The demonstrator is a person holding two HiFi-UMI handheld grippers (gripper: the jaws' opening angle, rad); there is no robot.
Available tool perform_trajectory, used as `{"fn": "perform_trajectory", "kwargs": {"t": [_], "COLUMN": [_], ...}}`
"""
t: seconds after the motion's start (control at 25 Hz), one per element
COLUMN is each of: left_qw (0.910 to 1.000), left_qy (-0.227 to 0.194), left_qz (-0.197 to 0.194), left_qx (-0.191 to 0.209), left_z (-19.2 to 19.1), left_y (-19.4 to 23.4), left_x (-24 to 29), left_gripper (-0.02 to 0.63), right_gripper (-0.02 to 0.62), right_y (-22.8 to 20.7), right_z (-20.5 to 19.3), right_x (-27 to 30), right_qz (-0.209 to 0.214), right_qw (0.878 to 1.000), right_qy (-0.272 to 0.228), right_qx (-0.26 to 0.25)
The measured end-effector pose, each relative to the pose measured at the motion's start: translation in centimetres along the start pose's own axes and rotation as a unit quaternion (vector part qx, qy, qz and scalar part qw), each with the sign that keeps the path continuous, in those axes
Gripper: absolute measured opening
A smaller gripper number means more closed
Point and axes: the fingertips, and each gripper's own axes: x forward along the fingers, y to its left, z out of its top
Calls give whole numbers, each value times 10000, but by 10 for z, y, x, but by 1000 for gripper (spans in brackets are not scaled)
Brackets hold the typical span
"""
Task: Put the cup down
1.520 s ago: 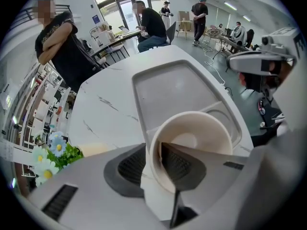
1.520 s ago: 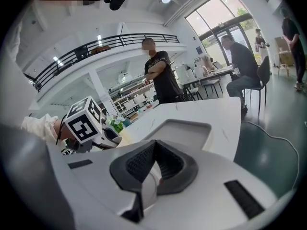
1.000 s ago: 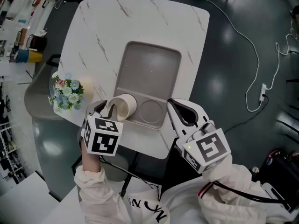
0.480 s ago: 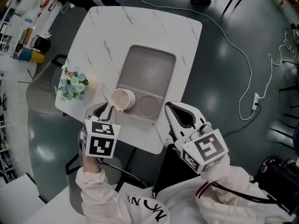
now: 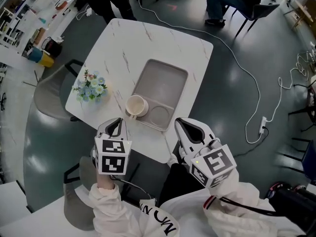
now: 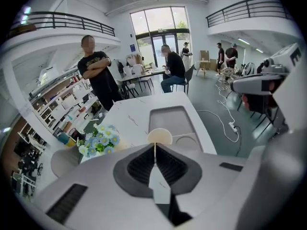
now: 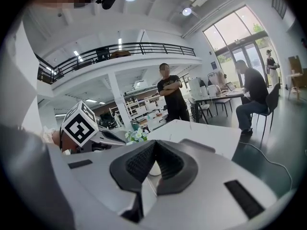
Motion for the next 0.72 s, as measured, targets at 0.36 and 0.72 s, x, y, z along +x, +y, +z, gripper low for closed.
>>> {"fn": "perform_trajectory", "kwargs": {"t": [0.36, 0.72], "left_qw": [9914, 9723], "left_qy": [-1034, -1826], "left_qz": [252, 728], "left_qx": [-758, -1260], "left_z": [15, 19], "left_y": [6, -6], "left_x": [-74, -125], "left_gripper": [11, 11], "right_gripper": [5, 5], "right_y": [44, 65], "right_z": [44, 65], "right_x": [-13, -31], "right_qz": [347, 592], "right_qw": [9986, 9966], "right_qy": [-128, -188], "right_qx": [-386, -545]}}
